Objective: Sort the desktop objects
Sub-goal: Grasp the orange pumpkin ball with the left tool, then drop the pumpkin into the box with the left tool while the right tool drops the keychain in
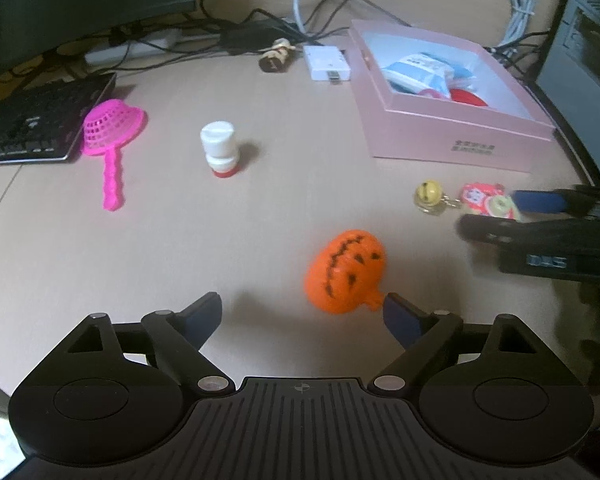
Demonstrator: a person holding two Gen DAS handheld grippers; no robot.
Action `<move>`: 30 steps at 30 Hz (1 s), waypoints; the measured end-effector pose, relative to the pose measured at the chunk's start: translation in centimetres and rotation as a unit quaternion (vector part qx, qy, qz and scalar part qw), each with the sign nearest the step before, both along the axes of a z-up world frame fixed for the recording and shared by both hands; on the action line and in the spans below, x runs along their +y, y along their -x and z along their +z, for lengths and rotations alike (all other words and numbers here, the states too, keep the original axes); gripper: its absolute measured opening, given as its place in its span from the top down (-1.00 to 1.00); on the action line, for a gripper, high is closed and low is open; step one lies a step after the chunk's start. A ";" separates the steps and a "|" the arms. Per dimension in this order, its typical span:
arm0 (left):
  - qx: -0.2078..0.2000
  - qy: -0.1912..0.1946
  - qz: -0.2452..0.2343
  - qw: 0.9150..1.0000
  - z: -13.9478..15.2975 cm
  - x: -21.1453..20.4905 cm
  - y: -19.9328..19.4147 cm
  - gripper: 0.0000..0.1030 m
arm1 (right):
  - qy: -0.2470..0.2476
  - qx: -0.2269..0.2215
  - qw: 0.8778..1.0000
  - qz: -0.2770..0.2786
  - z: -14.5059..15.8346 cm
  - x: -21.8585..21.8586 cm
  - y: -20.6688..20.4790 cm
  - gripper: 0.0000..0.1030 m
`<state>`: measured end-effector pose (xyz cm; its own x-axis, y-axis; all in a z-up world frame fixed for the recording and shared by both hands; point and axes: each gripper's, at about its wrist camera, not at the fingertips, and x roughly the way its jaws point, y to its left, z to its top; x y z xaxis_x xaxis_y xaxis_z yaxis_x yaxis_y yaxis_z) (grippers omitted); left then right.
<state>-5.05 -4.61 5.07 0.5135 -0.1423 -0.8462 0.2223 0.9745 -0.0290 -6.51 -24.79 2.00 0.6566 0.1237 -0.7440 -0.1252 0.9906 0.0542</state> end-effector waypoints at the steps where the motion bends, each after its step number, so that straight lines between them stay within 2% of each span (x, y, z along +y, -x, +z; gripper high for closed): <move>1: 0.003 0.006 -0.002 1.000 0.1 -0.2 0.0 -0.79 | 0.007 0.003 1.000 0.002 0.0 0.2 -0.1 -0.12; 5: 0.015 0.031 -0.004 0.999 -0.1 -1.1 -0.6 -0.79 | 0.007 0.000 1.000 0.006 0.5 0.1 0.4 -0.12; 8: 0.011 0.031 -0.009 0.999 -0.5 -2.0 -1.3 -0.74 | 0.012 -0.009 1.000 0.007 1.3 0.0 1.1 -0.12; 11: -0.002 0.017 -0.012 1.000 -1.0 -2.8 -2.1 -0.52 | 0.008 -0.009 1.000 0.004 2.1 -0.6 1.8 -0.12; 13: -0.011 0.005 -0.019 1.000 -1.3 -3.2 -2.6 -0.30 | 0.003 -0.006 1.000 0.002 2.7 -1.2 2.3 -0.12; 14: -0.016 -0.005 -0.029 0.999 -1.4 -3.5 -2.7 -0.24 | 0.001 -0.004 1.000 0.000 3.1 -1.5 2.6 -0.12; 16: -0.024 -0.023 -0.058 0.998 -1.5 -4.1 -2.7 0.01 | 0.001 -0.010 1.000 -0.008 4.5 -2.2 3.3 -0.12; 17: -0.028 -0.030 -0.073 0.996 -1.5 -4.4 -2.6 0.04 | 0.000 -0.017 1.000 -0.011 5.3 -2.6 3.7 -0.12; 19: -0.034 -0.029 -0.095 0.994 -1.2 -4.6 -2.6 0.24 | -0.003 -0.038 0.999 -0.022 7.5 -3.6 4.4 -0.10; 21: -0.038 -0.006 -0.106 0.994 0.2 -4.7 -2.9 0.24 | -0.004 -0.065 0.997 -0.038 10.1 -4.5 4.9 -0.09; 23: -0.065 0.017 -0.125 0.990 2.4 -5.3 -3.3 0.24 | -0.005 -0.100 0.993 -0.055 12.9 -5.3 5.6 -0.09; 26: -0.130 0.044 -0.149 0.979 6.6 -6.4 -4.5 0.24 | 0.000 -0.150 0.986 -0.075 16.2 -6.0 6.4 -0.09; 30: -0.192 0.072 -0.174 0.963 10.6 -8.7 -7.3 0.24 | 0.012 -0.202 0.974 -0.099 19.0 -6.5 7.1 -0.09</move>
